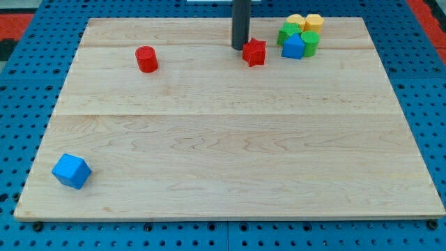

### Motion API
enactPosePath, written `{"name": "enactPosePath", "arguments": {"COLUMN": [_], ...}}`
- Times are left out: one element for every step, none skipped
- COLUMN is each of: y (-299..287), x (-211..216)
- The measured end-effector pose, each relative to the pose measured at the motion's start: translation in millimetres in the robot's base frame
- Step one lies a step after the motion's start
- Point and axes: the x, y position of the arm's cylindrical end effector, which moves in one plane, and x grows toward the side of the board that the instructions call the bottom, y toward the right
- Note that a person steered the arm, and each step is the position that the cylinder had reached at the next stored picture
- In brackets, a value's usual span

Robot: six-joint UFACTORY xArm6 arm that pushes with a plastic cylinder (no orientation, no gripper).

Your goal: Move the red circle to the right top center

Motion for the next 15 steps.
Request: {"name": "enactPosePath", "arguments": {"y": [9,50,37,-25,-105,-181,-256,-321,-323,-323,-323,-318,-261,-159,-67], "x": [22,32,60,122,130,125,118,103,102,103,102,82,53,41,18]}}
